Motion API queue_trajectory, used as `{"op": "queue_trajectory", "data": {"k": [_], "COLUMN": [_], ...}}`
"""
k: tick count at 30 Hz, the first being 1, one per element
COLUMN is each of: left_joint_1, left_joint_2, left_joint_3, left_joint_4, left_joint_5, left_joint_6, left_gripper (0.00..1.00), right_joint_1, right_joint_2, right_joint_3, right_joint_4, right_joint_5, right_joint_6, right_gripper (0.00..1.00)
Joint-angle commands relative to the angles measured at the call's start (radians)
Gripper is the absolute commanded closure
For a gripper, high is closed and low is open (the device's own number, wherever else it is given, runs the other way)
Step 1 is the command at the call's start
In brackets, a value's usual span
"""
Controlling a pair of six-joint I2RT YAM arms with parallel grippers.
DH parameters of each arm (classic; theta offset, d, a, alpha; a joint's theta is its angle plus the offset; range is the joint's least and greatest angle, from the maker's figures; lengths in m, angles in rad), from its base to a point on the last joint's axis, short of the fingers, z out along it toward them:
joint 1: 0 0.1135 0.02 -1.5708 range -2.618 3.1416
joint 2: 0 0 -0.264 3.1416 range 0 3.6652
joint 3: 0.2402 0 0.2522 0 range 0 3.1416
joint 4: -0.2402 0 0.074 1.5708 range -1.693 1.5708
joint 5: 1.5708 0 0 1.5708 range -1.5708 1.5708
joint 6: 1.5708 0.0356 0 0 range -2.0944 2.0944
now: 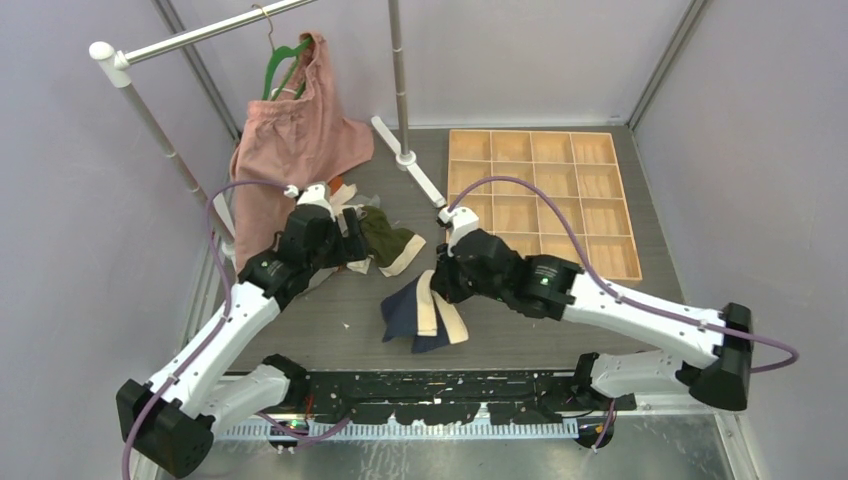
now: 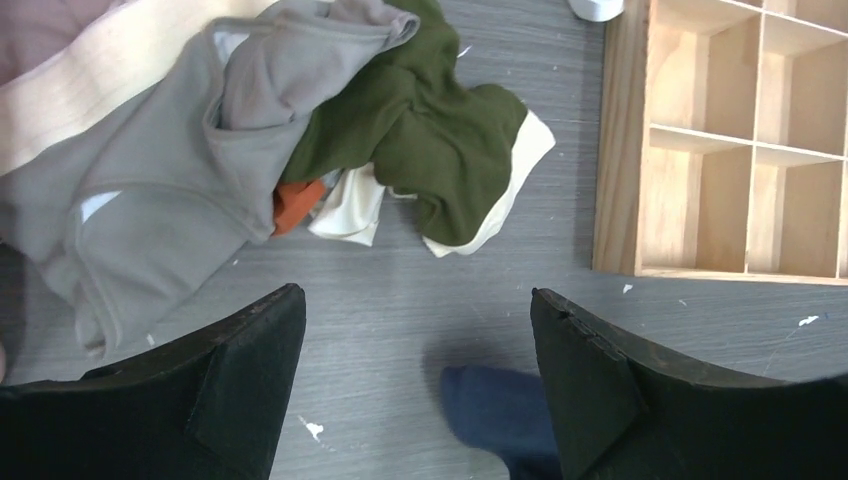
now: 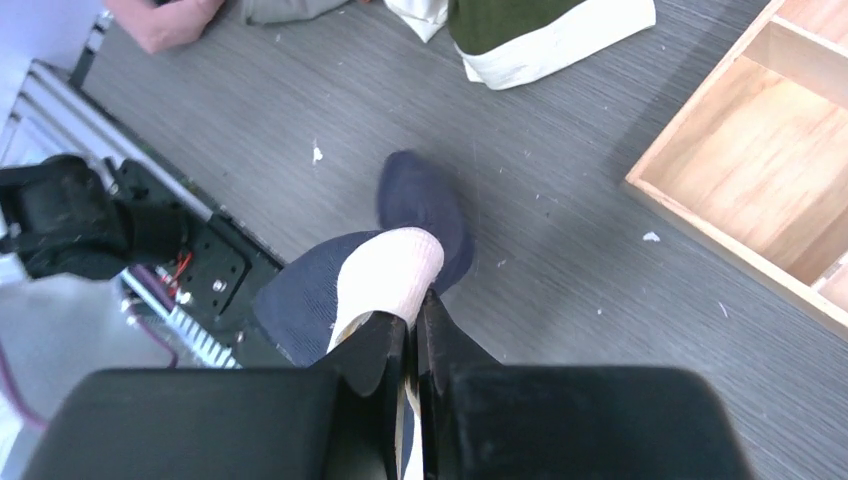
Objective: Roll the underwear
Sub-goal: Place the underwear at the center of the board.
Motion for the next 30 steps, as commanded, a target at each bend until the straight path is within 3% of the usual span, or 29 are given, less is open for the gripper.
{"op": "queue_trajectory", "data": {"k": [1,8,14,23,30], "left_joint_1": [-0.001,-0.001,-0.001,-0.002,-0.001], "left_joint_2": [-0.079,-0.128,-0.130,-0.104,-0.063], "left_joint_3": [-0.002,0.009,-0.012,-0.017,-0.030], "left_joint_4": [-0.063,-0.112,-0.109,-0.087,-0.047], "left_joint_5": [-0.078,-0.125,-0.108,-0.071,-0.013], "left_joint_6": [-0.043,-0.039,-0.036,-0.028,-0.022], "left_gripper": [0.17,0.17,0.17,0.17,0.18], "right_joint_1": [-0.022,-0.232,-0.259,-0.282,-0.437], "right_joint_2": [0.135,0.410,0.617,0.679,0.629], "right_joint_3": [0.014,0.028,0.121,0.141,0.094], "right_joint_4": [0.125,0.223,0.190,0.005,-0.032], "right_joint_5": [0.054,-0.010,0.007,0.277,0.354], "right_joint_6": [0.035,0.082,0.032,0.038,-0.014], "right_gripper": [0.99,0.99,0.99,0.99,0.99]}}
